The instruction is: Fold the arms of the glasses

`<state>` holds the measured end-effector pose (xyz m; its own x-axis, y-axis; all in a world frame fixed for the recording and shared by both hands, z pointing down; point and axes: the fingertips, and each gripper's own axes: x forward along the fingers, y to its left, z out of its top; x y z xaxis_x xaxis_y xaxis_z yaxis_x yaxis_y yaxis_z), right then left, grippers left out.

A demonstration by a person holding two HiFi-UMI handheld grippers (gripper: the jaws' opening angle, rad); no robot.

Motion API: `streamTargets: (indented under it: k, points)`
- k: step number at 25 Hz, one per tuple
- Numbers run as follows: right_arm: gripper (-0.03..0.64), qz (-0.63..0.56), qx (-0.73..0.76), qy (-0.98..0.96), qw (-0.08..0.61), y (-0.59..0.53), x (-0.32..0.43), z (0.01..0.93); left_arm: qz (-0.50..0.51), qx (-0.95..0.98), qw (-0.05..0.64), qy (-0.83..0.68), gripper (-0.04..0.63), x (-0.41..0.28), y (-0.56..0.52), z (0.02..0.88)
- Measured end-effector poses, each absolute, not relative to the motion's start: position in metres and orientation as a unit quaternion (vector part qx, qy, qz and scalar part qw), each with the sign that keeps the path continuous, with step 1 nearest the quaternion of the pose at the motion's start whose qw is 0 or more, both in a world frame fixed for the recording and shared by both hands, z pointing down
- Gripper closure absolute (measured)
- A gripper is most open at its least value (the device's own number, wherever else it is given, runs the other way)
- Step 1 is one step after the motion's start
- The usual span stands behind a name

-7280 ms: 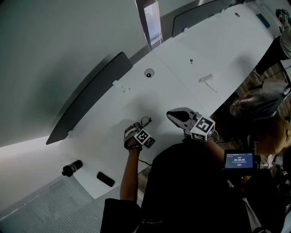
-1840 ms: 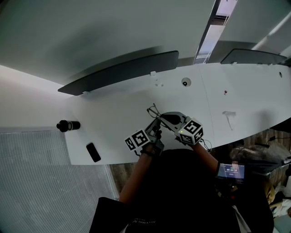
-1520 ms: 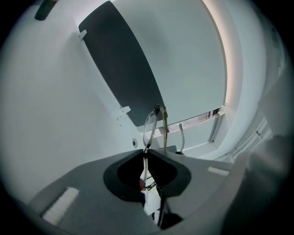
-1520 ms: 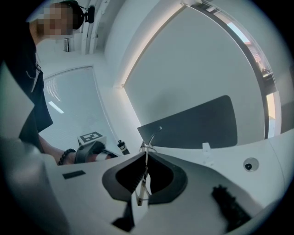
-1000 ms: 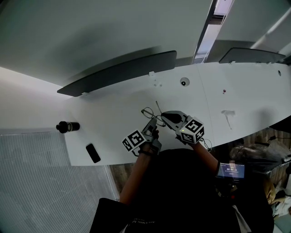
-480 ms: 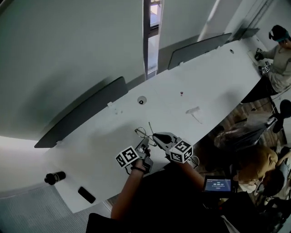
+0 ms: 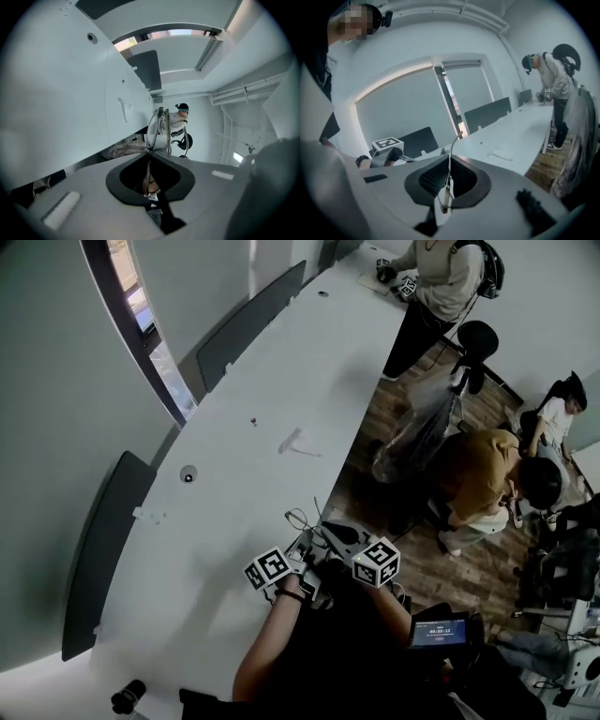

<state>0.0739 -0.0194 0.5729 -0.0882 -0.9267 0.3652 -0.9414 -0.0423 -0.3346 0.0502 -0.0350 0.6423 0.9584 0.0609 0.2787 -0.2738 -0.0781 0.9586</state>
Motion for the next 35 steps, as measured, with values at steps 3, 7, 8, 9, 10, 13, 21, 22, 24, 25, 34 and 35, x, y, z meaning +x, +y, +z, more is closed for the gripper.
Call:
streamTargets:
  k: [3, 7, 8, 9, 10, 13, 21, 22, 24, 25, 34, 35]
  points:
    - [0.600, 0.264, 0.693, -0.671, -0.004, 0.023, 0.082, 0.575, 0.157, 0.724, 0.670, -0.050, 0.568, 0.057, 0.005, 0.645]
    - [0.600, 0.254, 0.702, -0.665, -0.025, 0.047, 0.118, 0.565, 0.170, 0.733, 0.658, -0.033, 0.568, 0.095, 0.026, 0.637]
    - [0.600, 0.255, 0.709, -0.657, -0.037, 0.058, 0.129, 0.565, 0.174, 0.731, 0.659, -0.028, 0.568, 0.106, 0.037, 0.636]
    - [0.600, 0.256, 0.717, -0.646, -0.049, 0.070, 0.141, 0.564, 0.180, 0.730, 0.660, -0.021, 0.568, 0.117, 0.050, 0.635]
    - [0.600, 0.253, 0.727, -0.635, -0.058, 0.081, 0.154, 0.563, 0.185, 0.730, 0.658, -0.014, 0.568, 0.130, 0.061, 0.633]
    - [0.600, 0.237, 0.752, -0.611, -0.076, 0.112, 0.197, 0.556, 0.198, 0.738, 0.645, 0.010, 0.568, 0.176, 0.087, 0.626]
    - [0.600, 0.247, 0.772, -0.579, -0.091, 0.184, 0.206, 0.571, 0.253, 0.728, 0.636, 0.043, 0.568, 0.190, 0.159, 0.645]
    - [0.600, 0.244, 0.781, -0.568, -0.092, 0.196, 0.214, 0.572, 0.259, 0.729, 0.632, 0.051, 0.568, 0.199, 0.171, 0.647]
    - [0.600, 0.241, 0.797, -0.545, -0.100, 0.223, 0.230, 0.574, 0.275, 0.728, 0.624, 0.071, 0.568, 0.214, 0.197, 0.645]
    - [0.600, 0.240, 0.803, -0.536, -0.105, 0.235, 0.234, 0.573, 0.283, 0.728, 0.619, 0.081, 0.568, 0.218, 0.207, 0.643]
    - [0.600, 0.231, 0.840, -0.475, -0.125, 0.317, 0.238, 0.567, 0.334, 0.722, 0.592, 0.128, 0.568, 0.229, 0.276, 0.640]
    - [0.600, 0.229, 0.843, -0.469, -0.127, 0.324, 0.239, 0.567, 0.336, 0.721, 0.591, 0.134, 0.568, 0.230, 0.282, 0.640]
